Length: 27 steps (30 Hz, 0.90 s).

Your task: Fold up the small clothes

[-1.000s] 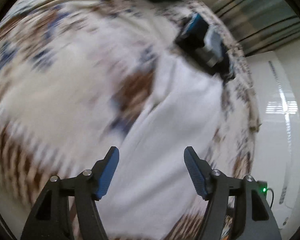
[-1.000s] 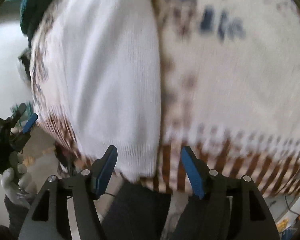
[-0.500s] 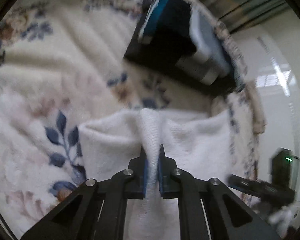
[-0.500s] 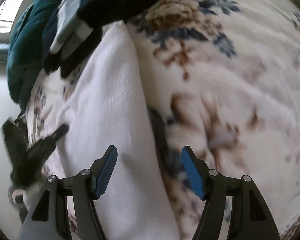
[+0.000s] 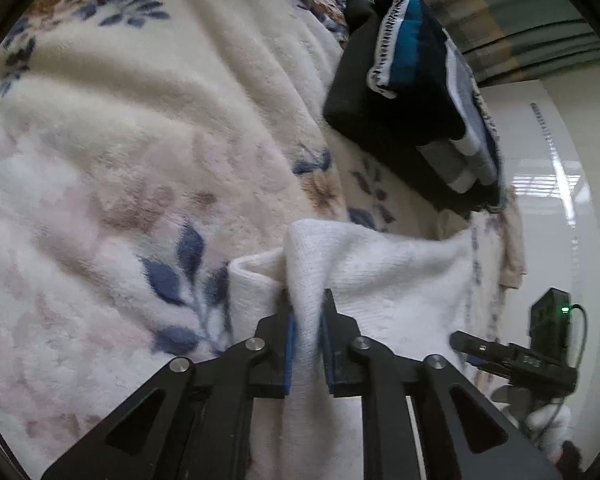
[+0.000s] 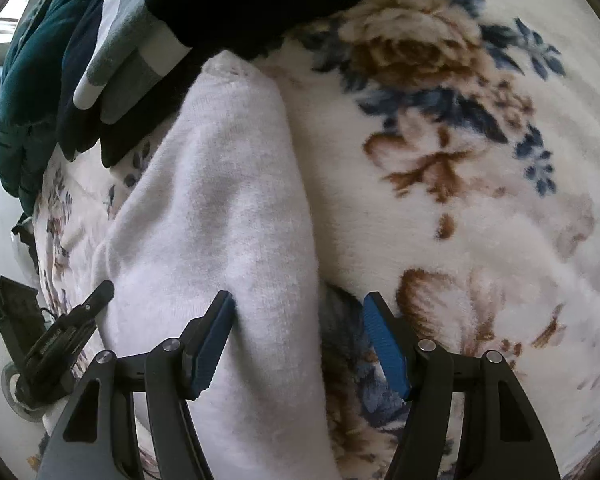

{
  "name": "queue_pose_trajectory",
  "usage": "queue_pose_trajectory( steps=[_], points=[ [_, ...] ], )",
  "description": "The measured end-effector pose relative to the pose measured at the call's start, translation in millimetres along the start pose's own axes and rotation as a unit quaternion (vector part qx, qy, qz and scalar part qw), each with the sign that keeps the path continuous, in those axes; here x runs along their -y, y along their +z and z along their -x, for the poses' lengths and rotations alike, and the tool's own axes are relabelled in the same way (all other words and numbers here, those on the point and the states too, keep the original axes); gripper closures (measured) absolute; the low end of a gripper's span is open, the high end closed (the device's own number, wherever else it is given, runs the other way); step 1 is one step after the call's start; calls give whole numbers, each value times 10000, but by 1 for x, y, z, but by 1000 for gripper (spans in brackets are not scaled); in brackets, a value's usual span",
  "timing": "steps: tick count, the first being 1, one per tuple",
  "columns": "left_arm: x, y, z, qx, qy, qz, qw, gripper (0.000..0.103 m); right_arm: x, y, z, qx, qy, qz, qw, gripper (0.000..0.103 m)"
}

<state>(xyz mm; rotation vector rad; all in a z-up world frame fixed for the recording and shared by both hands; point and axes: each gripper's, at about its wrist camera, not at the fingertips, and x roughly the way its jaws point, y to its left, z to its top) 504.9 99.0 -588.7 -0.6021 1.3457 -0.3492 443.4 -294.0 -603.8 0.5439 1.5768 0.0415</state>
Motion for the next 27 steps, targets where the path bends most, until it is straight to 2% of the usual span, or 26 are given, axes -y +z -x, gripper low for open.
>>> queue_pose_trajectory(
  steps=[1, 3, 5, 7, 10, 14, 18, 21, 24, 27],
  points=[
    [-1, 0, 3, -15, -12, -4, 10000, 78, 2, -3, 5, 0, 1, 31, 10000, 35],
    [-1, -10, 20, -6, -34, -83, 10000, 58, 5, -14, 15, -9, 108, 70, 9999, 34],
    [-6, -25, 38, -28, -139, -102, 9998, 45, 14, -37, 28, -71, 285, 75, 9995, 35],
    [-14, -52, 59, -142, -291, -65, 9995, 45, 23, -62, 36, -184, 423, 23, 9989, 35],
    [-27, -100, 82, -376, -226, 50, 9990, 45, 45, -117, 43, -561, 580, -122, 9967, 34],
    [-49, -177, 103, -802, -27, 264, 9964, 45, 74, -198, 37, -1212, 650, -259, 9902, 34],
    [-70, -248, 106, -1127, 240, 463, 9923, 45, 96, -276, 16, -1789, 859, -451, 9791, 34],
    [-79, -283, 95, -1381, 273, 515, 9887, 45, 104, -316, -4, -1991, 1070, -525, 9727, 34],
    [-84, -302, 80, -1560, 187, 566, 9860, 45, 109, -343, -25, -2046, 1413, -705, 9660, 34],
    [-85, -313, 71, -1546, -127, 757, 9850, 43, 105, -356, -47, -2005, 1778, -888, 9593, 34]
  ],
)
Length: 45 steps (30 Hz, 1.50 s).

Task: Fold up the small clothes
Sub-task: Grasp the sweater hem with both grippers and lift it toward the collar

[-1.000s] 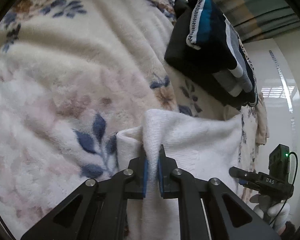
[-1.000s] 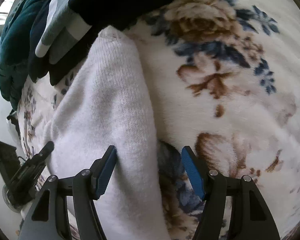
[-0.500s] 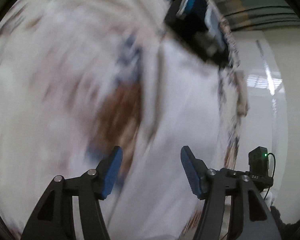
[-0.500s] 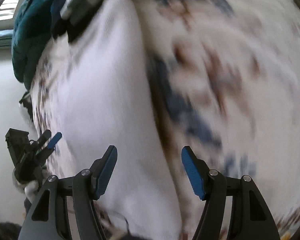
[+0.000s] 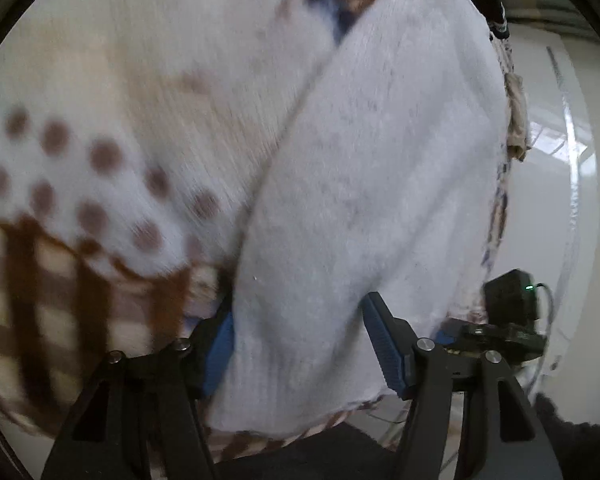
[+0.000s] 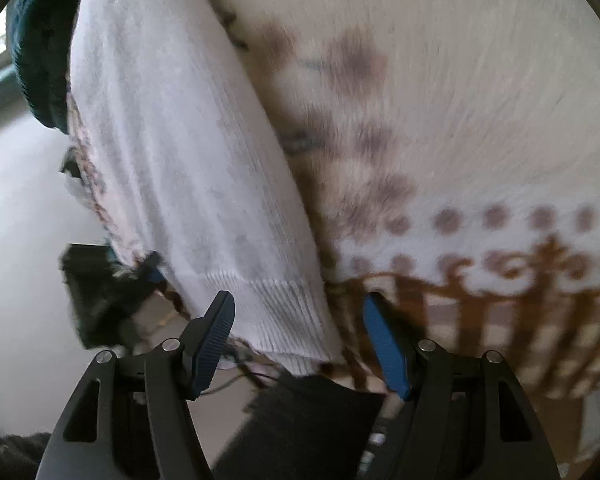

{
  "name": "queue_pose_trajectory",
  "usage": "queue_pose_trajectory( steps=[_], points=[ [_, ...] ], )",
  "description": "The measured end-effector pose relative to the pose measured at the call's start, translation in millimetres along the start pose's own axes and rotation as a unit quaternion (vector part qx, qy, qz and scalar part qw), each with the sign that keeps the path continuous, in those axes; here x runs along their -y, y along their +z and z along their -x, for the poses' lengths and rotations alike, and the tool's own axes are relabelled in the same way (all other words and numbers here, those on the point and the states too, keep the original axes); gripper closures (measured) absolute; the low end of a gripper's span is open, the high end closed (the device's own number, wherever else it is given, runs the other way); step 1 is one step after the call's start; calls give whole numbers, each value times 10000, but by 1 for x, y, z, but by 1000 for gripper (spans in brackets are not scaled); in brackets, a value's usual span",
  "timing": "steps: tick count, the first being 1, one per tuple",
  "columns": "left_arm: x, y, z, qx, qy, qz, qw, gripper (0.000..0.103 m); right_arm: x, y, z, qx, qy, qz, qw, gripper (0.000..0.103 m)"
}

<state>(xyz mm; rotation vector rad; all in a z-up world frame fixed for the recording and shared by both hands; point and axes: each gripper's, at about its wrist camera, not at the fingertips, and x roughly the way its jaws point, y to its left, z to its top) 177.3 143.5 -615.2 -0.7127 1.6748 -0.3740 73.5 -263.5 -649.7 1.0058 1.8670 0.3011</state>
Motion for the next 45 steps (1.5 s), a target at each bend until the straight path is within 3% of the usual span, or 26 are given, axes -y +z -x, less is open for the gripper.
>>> queue_pose_trajectory(
  steps=[3, 4, 5, 6, 7, 8, 13, 18, 22, 25, 26, 31, 32, 35, 36, 38, 42, 45],
  points=[
    [7, -6, 1, 146, -363, 71, 9992, 46, 0, -4, -17, 94, 308, -35, 9995, 34],
    [10, -9, 3, 225, -431, 31, 9988, 53, -2, -6, -23, 99, 477, -46, 9988, 34],
    [15, -12, 5, 299, -409, -38, 9987, 91, -3, -9, -27, 103, 555, -53, 9984, 41],
    [21, -13, 6, 297, -330, -92, 9990, 90, -6, -12, -32, 102, 560, -23, 9984, 64],
    [26, -16, 9, 368, -331, -98, 9987, 90, -12, -16, -37, 92, 491, 72, 9987, 78],
    [29, -18, 17, 455, -380, 14, 9982, 90, -16, -18, -41, 119, 450, 129, 9988, 87],
    [40, -20, 52, 645, -1018, 552, 9912, 90, -40, -41, -24, 339, 650, 443, 9963, 92],
    [86, 16, 89, 791, -1512, 384, 9846, 90, -90, -48, 34, 664, 1122, 798, 9883, 92],
    [124, 95, 104, 1027, -2010, 397, 9734, 89, -139, -5, 81, 1044, 1302, 994, 9810, 92],
    [149, 159, 103, 1166, -2066, 176, 9713, 87, -175, 50, 106, 1514, 1238, 1104, 9744, 92],
    [157, 189, 102, 1242, -2016, 89, 9715, 85, -188, 75, 112, 1633, 1311, 1072, 9719, 92],
    [157, 272, 86, 1304, -2199, 315, 9662, 67, -228, 187, 142, 2146, 1245, 816, 9653, 88],
    [154, 286, 87, 1361, -2311, 382, 9626, 67, -225, 205, 152, 2207, 1247, 773, 9642, 85],
    [141, 293, 93, 1553, -2560, 512, 9527, 49, -219, 241, 165, 2465, 1138, 606, 9605, 63],
    [135, 291, 98, 1652, -2556, 521, 9511, 49, -220, 242, 164, 2527, 1100, 623, 9592, 59],
    [129, 287, 106, 1749, -2332, 408, 9557, 49, -212, 238, 174, 2578, 934, 699, 9591, 49],
    [135, 274, 100, 1799, -861, -428, 9790, 49, -194, 218, 184, 2636, 172, 813, 9610, 47],
    [150, 278, 74, 1629, -80, -989, 9816, 49, -181, 217, 177, 2632, -286, 786, 9611, 47]
  ],
)
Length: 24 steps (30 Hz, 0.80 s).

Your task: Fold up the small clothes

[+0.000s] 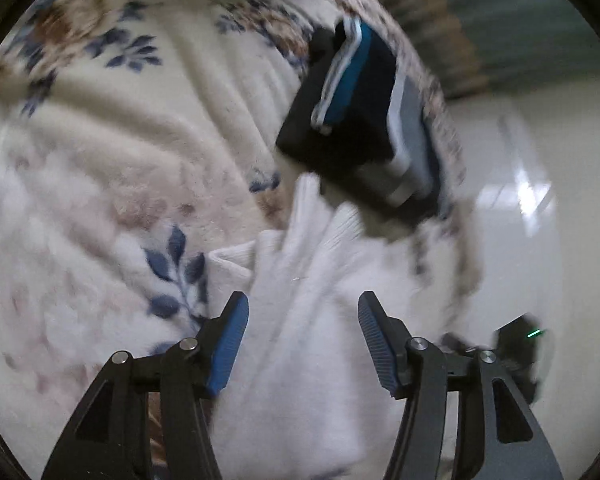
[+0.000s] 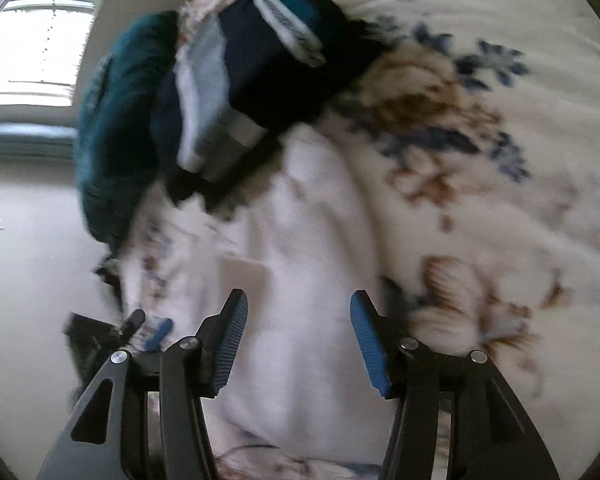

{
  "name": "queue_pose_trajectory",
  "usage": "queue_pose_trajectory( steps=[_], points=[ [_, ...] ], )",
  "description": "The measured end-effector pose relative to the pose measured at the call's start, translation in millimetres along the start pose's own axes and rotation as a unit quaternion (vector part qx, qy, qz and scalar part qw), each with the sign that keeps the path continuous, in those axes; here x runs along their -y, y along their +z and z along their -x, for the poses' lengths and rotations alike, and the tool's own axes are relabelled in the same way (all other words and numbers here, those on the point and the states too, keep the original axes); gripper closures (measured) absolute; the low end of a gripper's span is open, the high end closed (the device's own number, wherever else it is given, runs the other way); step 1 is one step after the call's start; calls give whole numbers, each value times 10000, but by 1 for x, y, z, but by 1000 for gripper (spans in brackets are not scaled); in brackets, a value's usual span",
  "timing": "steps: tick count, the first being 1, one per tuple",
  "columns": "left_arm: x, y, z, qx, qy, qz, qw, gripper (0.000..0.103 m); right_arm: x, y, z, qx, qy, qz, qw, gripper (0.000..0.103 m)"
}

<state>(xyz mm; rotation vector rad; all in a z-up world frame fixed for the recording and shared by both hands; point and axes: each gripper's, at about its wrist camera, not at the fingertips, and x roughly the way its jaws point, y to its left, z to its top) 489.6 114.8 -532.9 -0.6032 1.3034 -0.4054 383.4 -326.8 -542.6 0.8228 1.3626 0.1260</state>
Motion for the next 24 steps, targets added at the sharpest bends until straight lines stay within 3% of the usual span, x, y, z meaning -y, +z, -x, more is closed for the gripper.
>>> queue_pose_trajectory(
  steps=[2, 3, 4, 5, 6, 7, 8, 11, 14, 19, 22, 23, 24],
  points=[
    [17, 4, -22, -112, 307, -531, 9981, 51, 5, -1, -13, -45, -55, 35, 10000, 47],
    [25, 10, -32, -165, 423, -750, 9962, 56, 7, 1, -18, -87, -13, 34, 10000, 47],
    [31, 11, -41, -224, 527, -953, 9938, 70, 6, 3, -24, -111, 26, 62, 9999, 47],
    [36, 11, -50, -362, 687, -1118, 9907, 97, 2, 6, -28, -92, 22, 162, 9998, 54],
    [38, 11, -52, -437, 750, -1130, 9898, 97, -6, 9, -28, 28, -14, 431, 9991, 81],
    [38, 11, -47, -379, 750, -1090, 9905, 97, -16, 12, -29, 102, -258, 720, 9970, 94],
    [36, 11, -40, -310, 761, -1008, 9915, 97, -20, 14, -30, 103, -348, 818, 9960, 96],
    [12, 16, -10, -2, 648, -284, 9975, 97, -25, 21, -13, 281, -417, 856, 9951, 98],
    [-1, 23, -3, 100, 751, -27, 9971, 97, -25, 33, 3, 512, -523, 844, 9937, 99],
    [-9, 26, -23, -223, 815, 114, 9964, 97, -21, 59, -27, 251, -1178, 820, 9893, 99],
    [-1, 28, -17, -266, 652, 76, 9975, 83, -16, 66, -49, -278, -1261, 753, 9888, 97],
    [3, 28, -12, -221, 601, 24, 9979, 69, -16, 66, -48, -270, -1186, 750, 9897, 96],
    [8, 29, -8, -151, 535, -42, 9984, 52, -17, 65, -44, -262, -1023, 802, 9912, 87]
  ],
)
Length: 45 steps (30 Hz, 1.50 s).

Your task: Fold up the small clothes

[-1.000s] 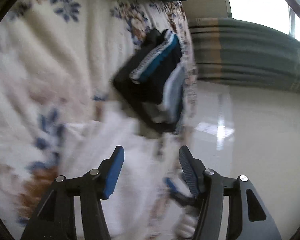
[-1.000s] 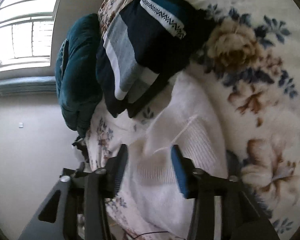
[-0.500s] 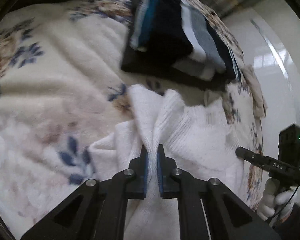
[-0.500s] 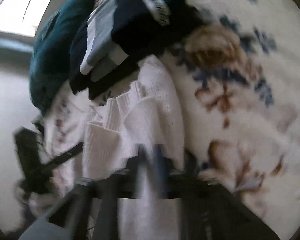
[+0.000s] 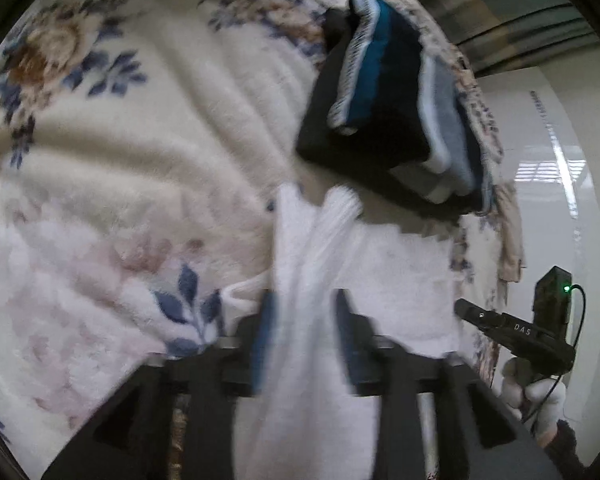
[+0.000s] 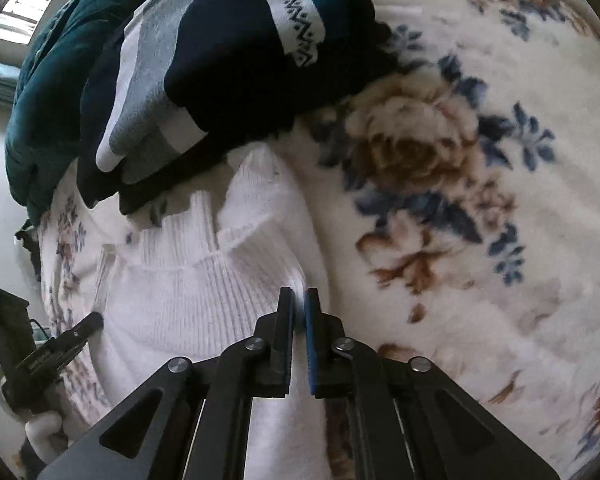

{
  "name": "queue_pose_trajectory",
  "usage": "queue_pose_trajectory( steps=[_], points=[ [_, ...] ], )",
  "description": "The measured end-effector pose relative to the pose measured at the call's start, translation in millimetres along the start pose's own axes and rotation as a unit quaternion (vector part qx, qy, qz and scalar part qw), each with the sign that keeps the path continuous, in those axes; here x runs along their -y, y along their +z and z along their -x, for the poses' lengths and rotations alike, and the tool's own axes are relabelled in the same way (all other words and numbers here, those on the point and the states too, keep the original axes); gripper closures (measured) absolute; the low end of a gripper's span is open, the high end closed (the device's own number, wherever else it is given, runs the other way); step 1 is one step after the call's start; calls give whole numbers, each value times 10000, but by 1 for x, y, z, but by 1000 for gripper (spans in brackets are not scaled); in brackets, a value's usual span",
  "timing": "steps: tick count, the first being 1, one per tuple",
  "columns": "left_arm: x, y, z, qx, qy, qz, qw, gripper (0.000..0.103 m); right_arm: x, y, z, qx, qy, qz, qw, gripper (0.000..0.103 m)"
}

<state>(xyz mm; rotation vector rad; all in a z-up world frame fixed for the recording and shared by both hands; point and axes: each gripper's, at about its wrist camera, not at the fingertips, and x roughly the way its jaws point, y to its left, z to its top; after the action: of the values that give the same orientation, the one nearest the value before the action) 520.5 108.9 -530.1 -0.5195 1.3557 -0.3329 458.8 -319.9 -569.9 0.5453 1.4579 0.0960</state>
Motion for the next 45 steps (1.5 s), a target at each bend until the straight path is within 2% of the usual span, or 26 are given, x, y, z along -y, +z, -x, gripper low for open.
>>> queue_pose_trajectory(
  steps=[1, 2, 3, 5, 6, 7, 8, 11, 13, 17, 19, 22, 23, 24, 25, 26, 27, 29, 31, 34, 38, 39, 40, 41, 42, 45],
  points=[
    [5, 2, 3, 88, -34, -93, 9999, 45, -1, -1, 2, 13, 75, 51, 10000, 79],
    [12, 6, -1, 123, -26, -190, 9997, 44, -1, -1, 4, 36, 120, 108, 9999, 59],
    [17, 12, -9, 56, -63, -295, 9995, 44, -2, -1, 3, 27, 145, 135, 9998, 50],
    [29, 25, -36, -209, 103, -484, 9986, 47, -1, 0, -8, -85, 140, 155, 9997, 50],
    [35, 28, -45, -219, 167, -600, 9978, 75, -2, 1, -13, -105, 114, 174, 9997, 62],
    [40, 29, -50, -236, 277, -728, 9967, 100, -7, 0, -14, -90, 100, 244, 9996, 79],
    [45, 29, -52, -280, 367, -815, 9956, 100, -12, -1, -13, -69, -1, 340, 9994, 97],
    [49, 29, -25, 167, 330, -918, 9951, 100, -25, -1, 10, 349, -85, 468, 9983, 98],
    [37, 38, -10, 362, 389, -777, 9956, 100, -29, 3, 26, 512, -73, 465, 9976, 98],
    [-1, 64, -22, 241, 493, -339, 9979, 100, -31, 31, 25, 732, -238, 281, 9966, 99],
    [-8, 67, -37, 60, 608, -358, 9975, 100, -28, 49, 3, 544, -339, 117, 9979, 99],
    [-11, 59, -46, -351, 385, -365, 9980, 97, -29, 57, -27, 61, -434, 199, 9988, 98],
    [-12, 54, -39, -331, 284, -315, 9985, 90, -29, 54, -30, -171, -326, 224, 9991, 97],
    [-15, 45, -29, -306, 63, -183, 9993, 76, -27, 50, -28, -275, -214, 211, 9992, 91],
    [-19, 34, -18, -242, -212, -32, 9995, 68, -24, 44, -23, -339, -128, 200, 9991, 87],
    [-23, 18, -7, -135, -522, 86, 9985, 56, -19, 30, -10, -342, 45, 230, 9991, 74],
    [-28, -4, 3, -80, -768, 113, 9970, 52, -15, 18, -1, -300, 113, 284, 9991, 58],
    [-34, -44, 11, -194, -742, 133, 9970, 52, -4, -16, 16, -297, 145, 428, 9985, 46],
    [-45, -89, 20, -260, -727, 184, 9968, 52, 9, -66, 22, -617, 166, 561, 9964, 46],
    [-55, -137, 16, -483, -770, 358, 9952, 52, 21, -123, 15, -1077, 296, 657, 9916, 46],
    [-48, -147, -2, -607, -646, 146, 9960, 55, 28, -156, -6, -1225, 584, 501, 9895, 46],
    [-40, -146, -7, -528, -446, -116, 9975, 67, 26, -160, -9, -1147, 644, 506, 9900, 46],
    [-34, -146, -7, -486, -319, -295, 9979, 79, 25, -163, -13, -1069, 662, 506, 9908, 47],
    [-29, -145, -9, -466, -202, -345, 9981, 84, 23, -163, -14, -947, 693, 500, 9918, 61],
    [-28, -142, -7, -419, -155, -256, 9987, 87, 20, -164, -15, -841, 597, 480, 9935, 75],
    [-25, -134, 6, -256, -263, -22, 9993, 91, 10, -164, -15, -683, 275, 456, 9962, 89]
  ],
)
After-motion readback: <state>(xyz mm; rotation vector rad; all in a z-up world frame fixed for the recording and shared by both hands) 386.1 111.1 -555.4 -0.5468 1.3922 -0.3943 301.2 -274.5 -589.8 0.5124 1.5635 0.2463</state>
